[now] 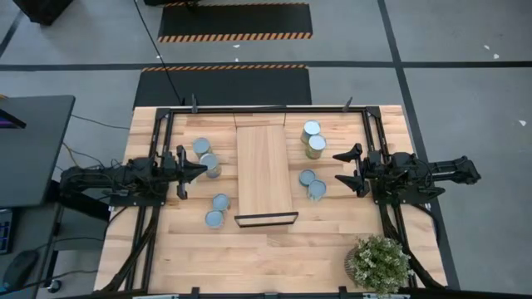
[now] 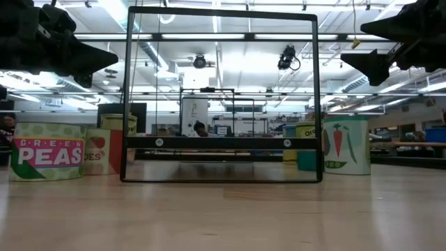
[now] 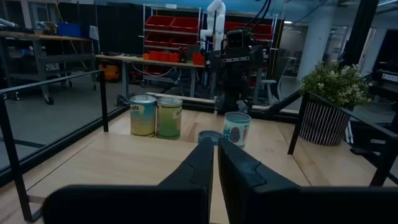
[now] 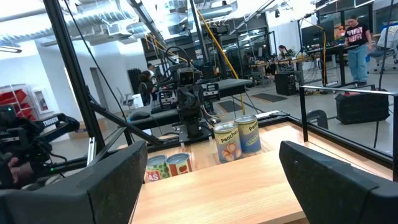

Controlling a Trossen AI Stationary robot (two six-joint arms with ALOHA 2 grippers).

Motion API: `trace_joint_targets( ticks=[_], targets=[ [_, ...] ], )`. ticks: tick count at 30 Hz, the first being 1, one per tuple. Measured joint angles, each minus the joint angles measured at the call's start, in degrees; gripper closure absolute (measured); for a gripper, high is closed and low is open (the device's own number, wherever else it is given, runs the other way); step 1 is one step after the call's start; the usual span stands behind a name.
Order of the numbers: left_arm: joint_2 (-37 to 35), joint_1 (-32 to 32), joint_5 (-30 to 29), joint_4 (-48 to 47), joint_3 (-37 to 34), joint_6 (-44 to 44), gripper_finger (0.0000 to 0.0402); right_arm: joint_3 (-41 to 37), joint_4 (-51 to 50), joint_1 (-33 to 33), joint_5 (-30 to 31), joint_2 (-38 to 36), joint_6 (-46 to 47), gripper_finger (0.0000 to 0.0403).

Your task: Pick and place cans onto a shelf

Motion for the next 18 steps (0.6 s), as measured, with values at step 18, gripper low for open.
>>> trace_joint_targets(
  ticks=[18],
  targets=[
    [0.00, -0.01, 0.04, 12.96, 0.00, -4.50, 0.0372, 0.01, -0.01, -0.01, 0.00, 0.00, 0.01, 0.0029]
  ],
)
